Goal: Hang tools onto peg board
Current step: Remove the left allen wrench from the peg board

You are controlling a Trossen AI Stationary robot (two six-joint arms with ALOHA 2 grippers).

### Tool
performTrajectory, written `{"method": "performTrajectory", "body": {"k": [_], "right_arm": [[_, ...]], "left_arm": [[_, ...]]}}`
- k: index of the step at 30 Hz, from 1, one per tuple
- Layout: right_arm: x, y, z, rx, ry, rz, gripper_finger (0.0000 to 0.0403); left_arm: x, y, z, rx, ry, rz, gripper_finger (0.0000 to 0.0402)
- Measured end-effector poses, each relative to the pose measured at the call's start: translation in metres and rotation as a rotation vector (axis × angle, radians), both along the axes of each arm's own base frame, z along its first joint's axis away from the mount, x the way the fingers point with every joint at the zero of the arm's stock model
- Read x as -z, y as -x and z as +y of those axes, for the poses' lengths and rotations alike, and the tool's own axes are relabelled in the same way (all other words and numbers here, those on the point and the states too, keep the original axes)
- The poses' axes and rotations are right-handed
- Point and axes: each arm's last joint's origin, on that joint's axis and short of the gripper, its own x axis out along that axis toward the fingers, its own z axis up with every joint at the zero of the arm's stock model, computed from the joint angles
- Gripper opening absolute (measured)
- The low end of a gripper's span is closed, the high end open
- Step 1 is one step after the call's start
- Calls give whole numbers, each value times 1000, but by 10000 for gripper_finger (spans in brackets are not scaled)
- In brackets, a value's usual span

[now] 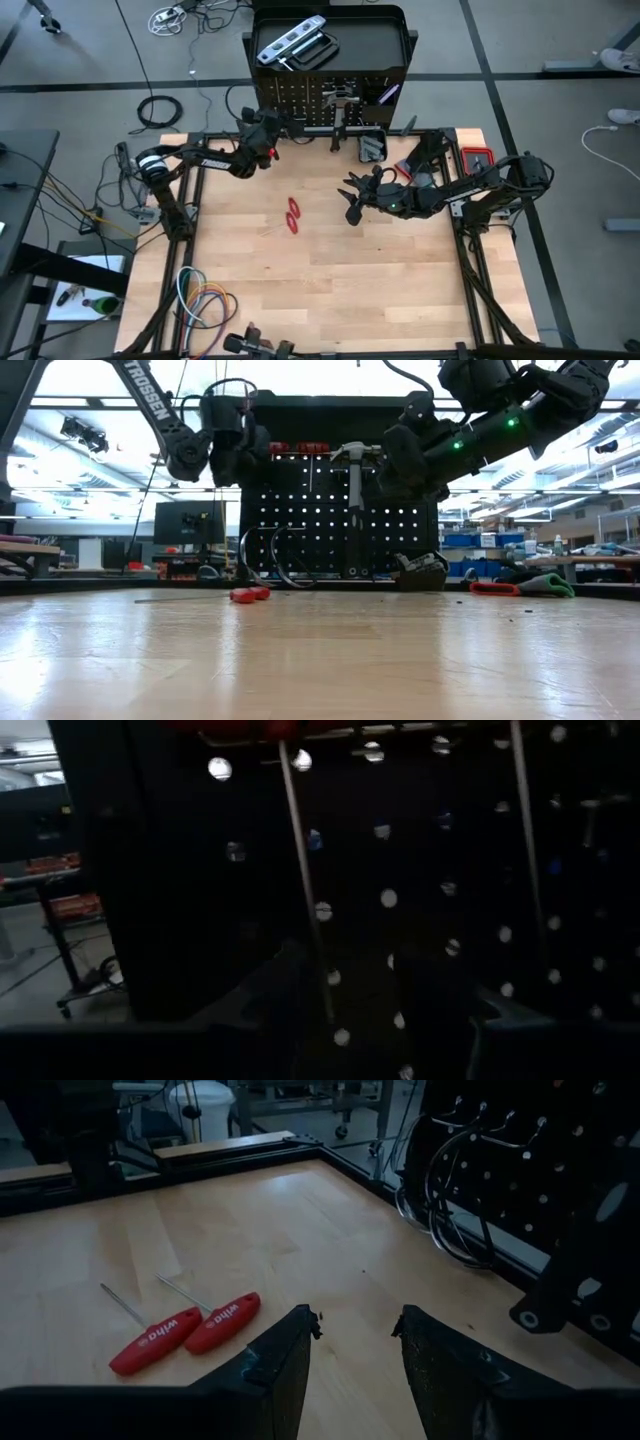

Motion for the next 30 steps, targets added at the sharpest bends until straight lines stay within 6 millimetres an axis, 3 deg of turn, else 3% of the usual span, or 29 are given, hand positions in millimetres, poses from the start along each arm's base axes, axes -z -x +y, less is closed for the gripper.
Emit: {"method": "performTrajectory", "body": {"k": [14, 18, 23, 30], "right_arm": [[0, 0, 0, -2, 4, 3, 162], [0, 0, 0, -2, 6, 4, 162], [0, 0, 0, -2, 6, 4, 162], [0, 0, 0, -2, 5, 8, 162]], "left_arm": [[0, -1, 26, -74, 57, -76, 153], [2, 0, 29, -39, 63, -34, 112], [6, -1, 29, -7, 84, 8, 12], [4, -6, 23, 12, 82, -9, 2]]}}
